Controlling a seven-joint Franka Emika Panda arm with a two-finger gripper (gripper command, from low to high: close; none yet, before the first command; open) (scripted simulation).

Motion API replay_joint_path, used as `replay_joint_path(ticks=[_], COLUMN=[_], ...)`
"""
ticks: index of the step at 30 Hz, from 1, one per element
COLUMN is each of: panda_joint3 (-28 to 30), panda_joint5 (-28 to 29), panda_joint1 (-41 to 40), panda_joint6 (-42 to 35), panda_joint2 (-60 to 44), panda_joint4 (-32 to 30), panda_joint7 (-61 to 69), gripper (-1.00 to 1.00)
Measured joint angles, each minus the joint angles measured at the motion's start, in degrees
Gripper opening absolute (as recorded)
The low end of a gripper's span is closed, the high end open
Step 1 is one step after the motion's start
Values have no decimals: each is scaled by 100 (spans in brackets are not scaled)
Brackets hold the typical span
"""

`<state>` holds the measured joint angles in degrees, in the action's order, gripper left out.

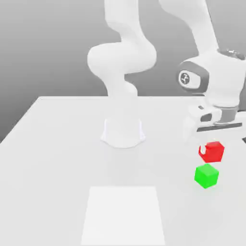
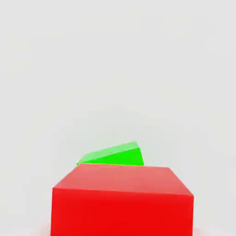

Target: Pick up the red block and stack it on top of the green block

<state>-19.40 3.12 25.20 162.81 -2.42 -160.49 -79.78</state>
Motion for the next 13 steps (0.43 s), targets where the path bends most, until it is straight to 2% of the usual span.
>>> replay_joint_path(ticks=[1,7,13], panda_joint3=[117,176,143], panda_joint5=[253,378,-614], panda_joint1=[61,95,328], panda_joint6=[182,269,-627], panda_joint2=[-206,-308,681], panda_joint4=[12,18,-27], panda_joint7=[-182,-271,434], gripper=[100,100,100])
